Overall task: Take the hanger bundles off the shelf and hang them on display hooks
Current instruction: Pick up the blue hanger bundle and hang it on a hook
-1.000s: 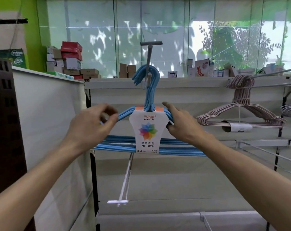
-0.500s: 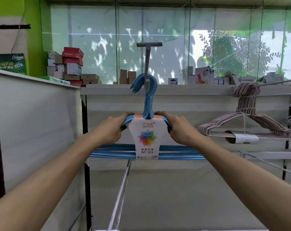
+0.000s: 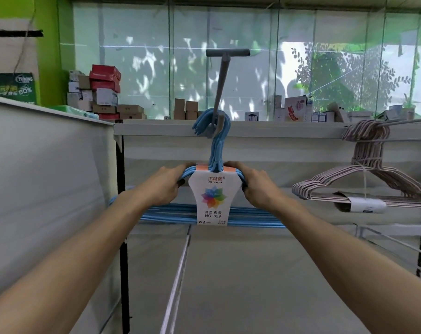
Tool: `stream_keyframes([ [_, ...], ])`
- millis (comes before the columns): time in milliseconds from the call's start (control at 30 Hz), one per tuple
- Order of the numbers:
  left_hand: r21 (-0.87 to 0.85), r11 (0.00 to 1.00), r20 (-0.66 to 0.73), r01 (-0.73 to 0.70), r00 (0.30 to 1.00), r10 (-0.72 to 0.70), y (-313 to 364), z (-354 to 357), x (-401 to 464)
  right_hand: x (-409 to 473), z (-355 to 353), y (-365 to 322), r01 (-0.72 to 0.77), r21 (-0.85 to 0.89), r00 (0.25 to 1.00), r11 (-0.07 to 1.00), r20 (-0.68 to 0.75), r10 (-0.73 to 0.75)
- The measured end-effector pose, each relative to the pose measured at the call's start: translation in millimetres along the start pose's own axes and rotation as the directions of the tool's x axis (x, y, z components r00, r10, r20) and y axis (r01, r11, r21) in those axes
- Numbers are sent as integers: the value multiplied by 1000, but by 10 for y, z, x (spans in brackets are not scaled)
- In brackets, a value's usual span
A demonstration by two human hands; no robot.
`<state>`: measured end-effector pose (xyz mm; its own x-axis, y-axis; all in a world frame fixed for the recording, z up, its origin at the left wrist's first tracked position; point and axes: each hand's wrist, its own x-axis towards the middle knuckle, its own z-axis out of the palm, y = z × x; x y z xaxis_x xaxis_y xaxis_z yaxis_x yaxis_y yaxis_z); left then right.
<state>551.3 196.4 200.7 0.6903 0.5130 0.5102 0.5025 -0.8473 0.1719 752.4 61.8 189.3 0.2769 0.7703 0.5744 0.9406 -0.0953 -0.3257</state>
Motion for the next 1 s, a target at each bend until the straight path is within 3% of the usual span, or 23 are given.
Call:
stream_keyframes([
  [167,-37,999,-68,-6,998,3,16,76,-114,-148,13,-76,-38,-7,998,999,-47,38],
  [400,41,999,-120,15,993,-10,38,146,-373,-412,-55,-131,-140,-243,987,960,-115,115],
  [500,-20,1000,-122,-6,993,3,8,128,-477,-543,-143,-67,-158,-313,987,936,-87,138],
  [667,-231,966,-229,-114,971,60,154,-45,-640,-863,-306,91,-201,-172,977,964,-101,186],
  [800,-294,933,-335,-210,936,105,460,-198,-858,-1148,-472,151,-131,-139,986,982,-121,114],
  [1000,-342,868,-335,-360,910,245,984,-318,-1230,-1614,-684,234,-73,-138,987,988,-149,52],
])
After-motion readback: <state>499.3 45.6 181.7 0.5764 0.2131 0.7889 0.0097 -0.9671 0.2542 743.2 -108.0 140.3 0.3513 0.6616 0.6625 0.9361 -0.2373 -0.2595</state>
